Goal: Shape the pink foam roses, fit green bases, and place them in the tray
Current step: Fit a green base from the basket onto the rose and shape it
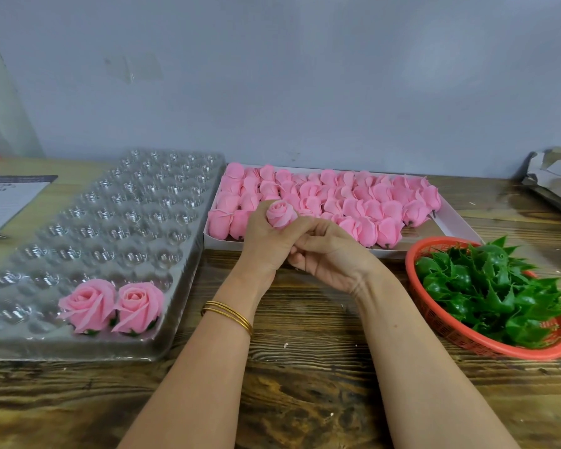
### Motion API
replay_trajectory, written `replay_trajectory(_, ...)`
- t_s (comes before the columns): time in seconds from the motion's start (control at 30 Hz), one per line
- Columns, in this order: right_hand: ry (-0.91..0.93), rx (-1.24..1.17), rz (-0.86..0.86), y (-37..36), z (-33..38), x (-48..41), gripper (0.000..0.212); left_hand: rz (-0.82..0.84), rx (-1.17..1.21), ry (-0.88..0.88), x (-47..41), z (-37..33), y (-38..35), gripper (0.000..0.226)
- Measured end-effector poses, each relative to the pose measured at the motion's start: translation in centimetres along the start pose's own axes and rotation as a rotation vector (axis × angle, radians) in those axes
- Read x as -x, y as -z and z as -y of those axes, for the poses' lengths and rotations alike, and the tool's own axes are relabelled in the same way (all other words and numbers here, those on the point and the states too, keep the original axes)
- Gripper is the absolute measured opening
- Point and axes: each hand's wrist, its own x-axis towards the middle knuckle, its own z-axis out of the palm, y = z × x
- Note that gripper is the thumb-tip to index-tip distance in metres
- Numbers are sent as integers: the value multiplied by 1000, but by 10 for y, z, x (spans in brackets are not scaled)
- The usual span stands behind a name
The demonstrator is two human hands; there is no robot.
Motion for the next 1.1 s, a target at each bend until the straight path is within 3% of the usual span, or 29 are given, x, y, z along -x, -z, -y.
replay_trajectory(0.27,-25,40,11,1,1,1,11,33,-12,16,0,-2,2,18)
replay_trajectory(0.6,29,75,44,1,2,2,33,137,5,13,2,-7,4,16)
replay_trajectory(0.93,73,76,31,-6,-1,2,12,153,64,66,-1,-7,9,19)
replay_trajectory(1.1,86,135,11,-2,-1,-2,41,161,57,88,0,-7,7,18)
